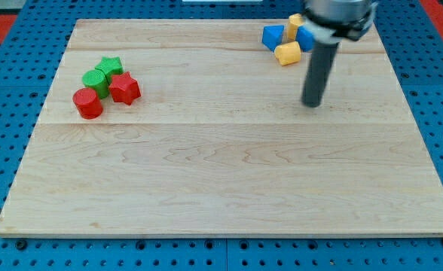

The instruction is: Push the blue cube into the yellow heart

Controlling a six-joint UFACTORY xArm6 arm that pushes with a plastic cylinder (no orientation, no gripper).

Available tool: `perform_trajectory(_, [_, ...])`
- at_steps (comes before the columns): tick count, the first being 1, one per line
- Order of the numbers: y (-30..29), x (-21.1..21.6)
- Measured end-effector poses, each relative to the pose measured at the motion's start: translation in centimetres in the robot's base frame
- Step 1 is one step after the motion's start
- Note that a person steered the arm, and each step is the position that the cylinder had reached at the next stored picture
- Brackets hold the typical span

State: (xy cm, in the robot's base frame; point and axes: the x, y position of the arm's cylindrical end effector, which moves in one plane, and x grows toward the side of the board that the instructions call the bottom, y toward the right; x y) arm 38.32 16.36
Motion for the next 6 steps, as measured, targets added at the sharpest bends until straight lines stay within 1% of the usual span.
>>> perform_trajectory(1, [8.7,-5.6])
perform_trajectory(2, [11.9,-8.5])
perform_trajectory(3, [10.9,-10.8])
perform_trajectory(4, [10.6,-14.4])
perform_trajectory(5, [4.3,-15.6])
perform_trajectory(6, [-1.2,-15.4])
